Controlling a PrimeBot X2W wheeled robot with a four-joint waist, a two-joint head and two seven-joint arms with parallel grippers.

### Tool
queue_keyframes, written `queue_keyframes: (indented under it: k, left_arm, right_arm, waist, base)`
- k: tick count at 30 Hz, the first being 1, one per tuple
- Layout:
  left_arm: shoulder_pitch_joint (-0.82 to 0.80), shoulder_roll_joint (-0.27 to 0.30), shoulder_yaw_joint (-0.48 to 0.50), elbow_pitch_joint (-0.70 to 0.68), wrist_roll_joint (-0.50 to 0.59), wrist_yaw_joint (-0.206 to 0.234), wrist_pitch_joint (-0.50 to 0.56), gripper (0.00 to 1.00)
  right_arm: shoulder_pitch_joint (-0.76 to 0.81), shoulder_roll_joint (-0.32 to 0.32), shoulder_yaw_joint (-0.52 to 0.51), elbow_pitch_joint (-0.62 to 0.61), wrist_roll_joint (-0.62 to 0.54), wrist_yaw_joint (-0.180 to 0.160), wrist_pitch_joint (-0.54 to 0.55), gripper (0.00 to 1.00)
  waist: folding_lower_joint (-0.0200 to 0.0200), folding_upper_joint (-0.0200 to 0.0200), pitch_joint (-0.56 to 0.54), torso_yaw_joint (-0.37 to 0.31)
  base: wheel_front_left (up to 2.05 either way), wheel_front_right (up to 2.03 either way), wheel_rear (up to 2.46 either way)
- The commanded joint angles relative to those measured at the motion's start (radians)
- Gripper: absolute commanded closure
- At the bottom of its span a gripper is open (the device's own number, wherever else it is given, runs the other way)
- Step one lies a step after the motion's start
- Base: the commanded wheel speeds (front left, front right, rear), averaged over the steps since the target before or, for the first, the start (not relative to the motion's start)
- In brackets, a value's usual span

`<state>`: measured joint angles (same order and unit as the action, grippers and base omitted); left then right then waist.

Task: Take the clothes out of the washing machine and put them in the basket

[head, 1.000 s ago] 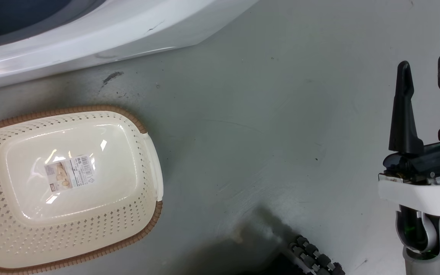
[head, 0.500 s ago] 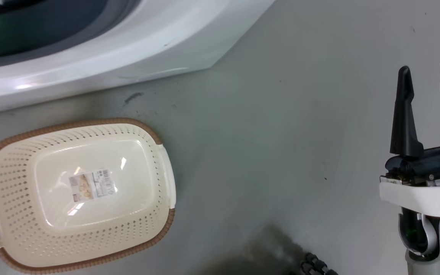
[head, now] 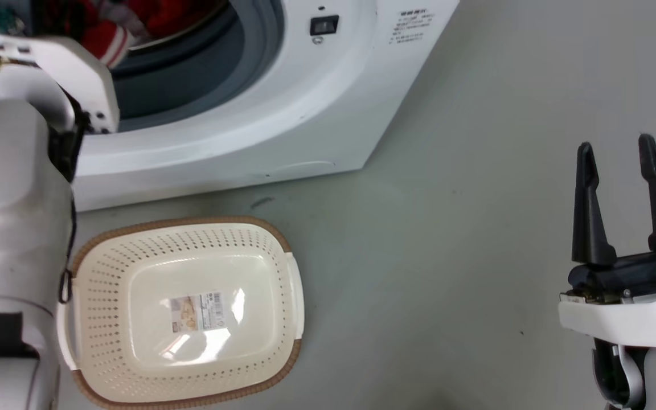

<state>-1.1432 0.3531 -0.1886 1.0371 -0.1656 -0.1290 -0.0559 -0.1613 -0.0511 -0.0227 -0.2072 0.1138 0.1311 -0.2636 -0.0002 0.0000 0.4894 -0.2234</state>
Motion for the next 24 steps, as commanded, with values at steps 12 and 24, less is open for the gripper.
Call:
queue_keyframes:
  k: [12, 24]
  left_arm:
    - [0.293, -0.022, -0.023, -0.270, -0.053, 0.000, -0.128, 1.00]
    - [0.555, 0.034, -0.020, -0.840, -0.076, 0.052, -0.005, 1.00]
  right_arm:
    - [0.099, 0.002, -0.009, 0.023, -0.049, -0.001, -0.002, 0.00]
    - [0.177, 0.002, -0.004, 0.029, -0.066, -0.001, -0.002, 0.00]
  waist:
    - [0.0002, 0.0000, -0.200, 0.093]
    - [0.0002, 0.0000, -0.316, 0.132]
  base:
    - [0.00, 0.00, 0.00]
    - [0.00, 0.00, 0.00]
